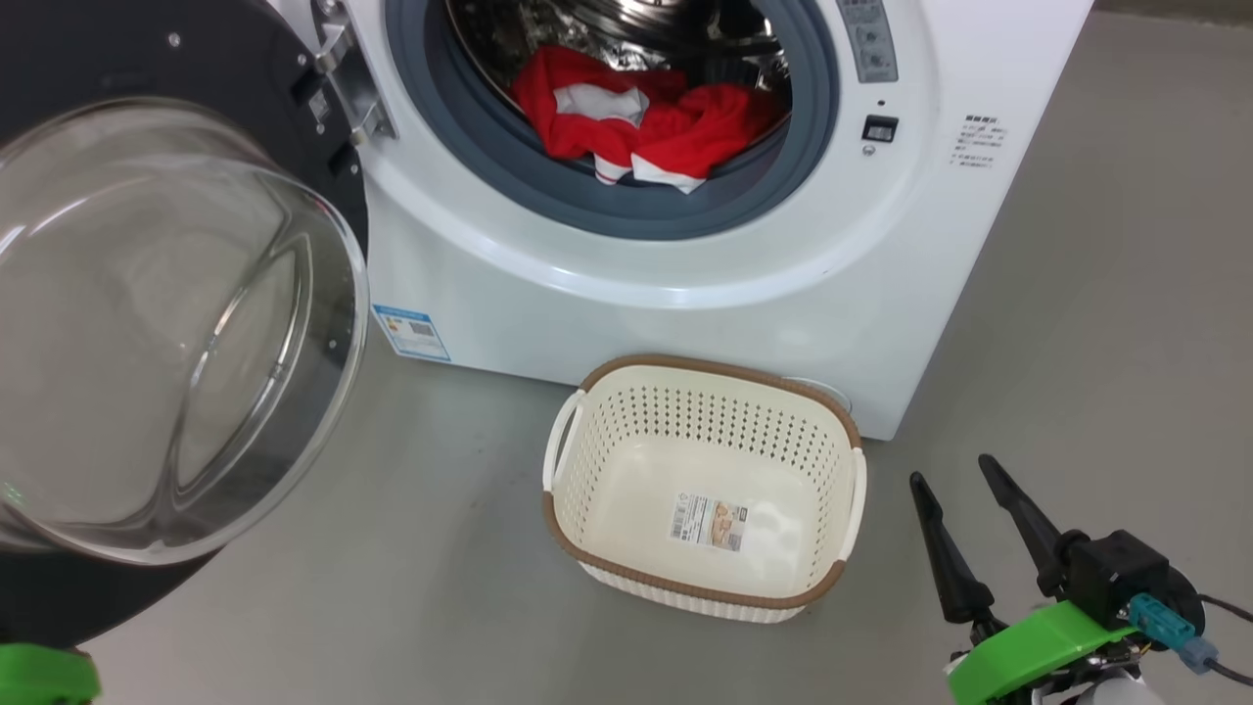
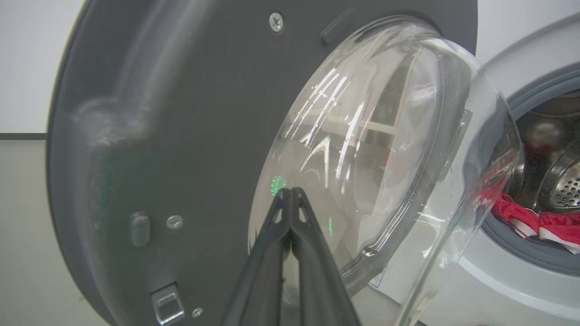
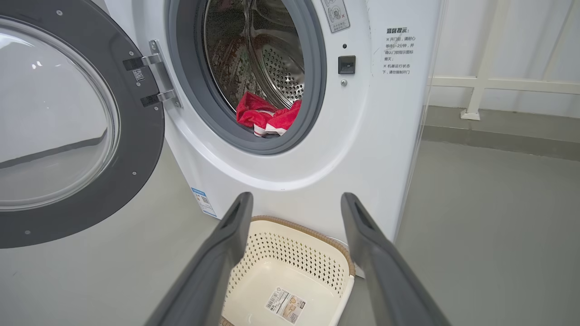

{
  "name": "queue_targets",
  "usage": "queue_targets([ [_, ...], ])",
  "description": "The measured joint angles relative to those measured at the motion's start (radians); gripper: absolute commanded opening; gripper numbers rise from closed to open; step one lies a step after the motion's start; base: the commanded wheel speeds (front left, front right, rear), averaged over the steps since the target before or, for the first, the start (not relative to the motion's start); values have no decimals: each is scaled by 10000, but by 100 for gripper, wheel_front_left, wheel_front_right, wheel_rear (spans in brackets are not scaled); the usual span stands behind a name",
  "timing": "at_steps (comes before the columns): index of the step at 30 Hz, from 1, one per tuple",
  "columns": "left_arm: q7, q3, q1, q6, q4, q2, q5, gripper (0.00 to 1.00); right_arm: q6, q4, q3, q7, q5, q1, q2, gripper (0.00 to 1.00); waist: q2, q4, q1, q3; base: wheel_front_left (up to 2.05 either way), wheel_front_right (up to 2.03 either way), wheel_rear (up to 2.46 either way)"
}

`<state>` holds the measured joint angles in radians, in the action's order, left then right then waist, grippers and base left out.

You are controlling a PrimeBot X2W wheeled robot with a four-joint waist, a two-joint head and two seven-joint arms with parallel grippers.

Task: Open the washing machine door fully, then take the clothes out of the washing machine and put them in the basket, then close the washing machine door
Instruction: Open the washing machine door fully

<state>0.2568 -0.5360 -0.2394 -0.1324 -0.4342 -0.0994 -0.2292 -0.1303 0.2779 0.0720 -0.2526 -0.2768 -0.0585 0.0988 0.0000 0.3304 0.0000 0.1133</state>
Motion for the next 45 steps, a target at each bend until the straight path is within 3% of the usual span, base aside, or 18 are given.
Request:
queue_targets([
  [1,0,127,165,0,88,21,-82,0,0,2,2,2,-10,52,-15,100,0,-11,0,-65,0,0,0],
  [3,0,378,467,0,226,50,-219,11,0,8,8,2,-13,198,-48,100,0,-41,0,-198,0,0,0],
  [8,0,838,1049,0,627,196,-420,50,0,4,-12,2,-44,407,-77,100,0,-131,0,-445,0,0,0],
  [10,0,1060,1332,0,815,221,-518,95,0,-4,-48,2,-52,427,-84,100,0,-201,0,-552,0,0,0],
  [11,0,1197,1472,2,913,221,-545,100,0,-21,-82,2,-52,455,-92,100,0,-249,0,-594,0,0,0],
  [29,0,4008,2460,2,2084,79,-999,100,0,-201,-656,0,-44,656,-190,100,0,-1638,0,-717,0,0,0],
  [45,0,5346,2630,2,2671,-474,-1806,100,0,-430,-1352,0,-40,685,-322,100,0,-3096,0,-542,0,0,0],
])
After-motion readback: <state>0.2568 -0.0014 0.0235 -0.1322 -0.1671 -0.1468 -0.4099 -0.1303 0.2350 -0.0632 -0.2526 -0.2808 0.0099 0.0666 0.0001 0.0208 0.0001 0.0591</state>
